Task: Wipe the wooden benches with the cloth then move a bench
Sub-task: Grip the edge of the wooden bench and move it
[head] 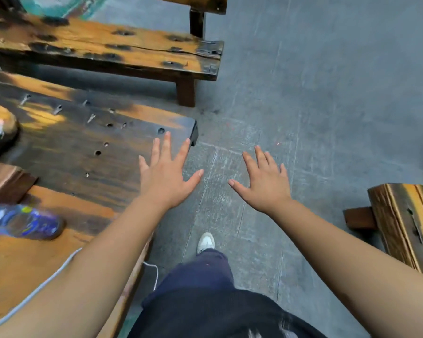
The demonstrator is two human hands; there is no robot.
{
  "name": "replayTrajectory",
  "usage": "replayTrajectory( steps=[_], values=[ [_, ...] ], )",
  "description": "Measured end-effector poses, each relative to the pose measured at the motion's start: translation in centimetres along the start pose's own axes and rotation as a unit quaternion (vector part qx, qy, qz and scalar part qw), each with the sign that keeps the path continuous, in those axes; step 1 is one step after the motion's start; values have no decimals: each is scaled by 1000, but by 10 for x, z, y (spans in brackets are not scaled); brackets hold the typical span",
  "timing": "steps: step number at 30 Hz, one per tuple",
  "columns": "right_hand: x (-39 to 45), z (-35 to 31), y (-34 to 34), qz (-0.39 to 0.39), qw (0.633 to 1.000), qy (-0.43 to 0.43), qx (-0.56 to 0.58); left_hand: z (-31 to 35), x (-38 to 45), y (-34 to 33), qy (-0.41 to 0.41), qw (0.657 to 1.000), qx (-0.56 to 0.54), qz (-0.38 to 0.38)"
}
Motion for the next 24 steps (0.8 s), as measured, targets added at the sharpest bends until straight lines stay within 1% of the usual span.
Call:
replayTrajectory(
  steps=[4,9,13,17,20,24],
  values=[
    [81,26,23,-9,1000,-6,6,21,98,15,-22,1000,6,-17],
    [181,64,52,-11,1000,-3,10,45,205,35,-15,1000,7,-8],
    [283,93,58,-10,999,29,11,62,299,31,17,999,27,-7],
    [410,122,69,-9,996,93,0,92,411,26,41,997,57,5],
    [497,148,98,-4,994,110,-10,121,487,30,58,996,70,-10],
    [599,164,140,-15,987,155,-28,136,575,48,108,993,48,3]
  ],
)
Point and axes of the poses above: each hand's wrist, its own x-axis towards the middle knuckle, its own y-axis out of the back of the hand, z = x × y, the point moved 8 cm from there along x, towards the middle knuckle
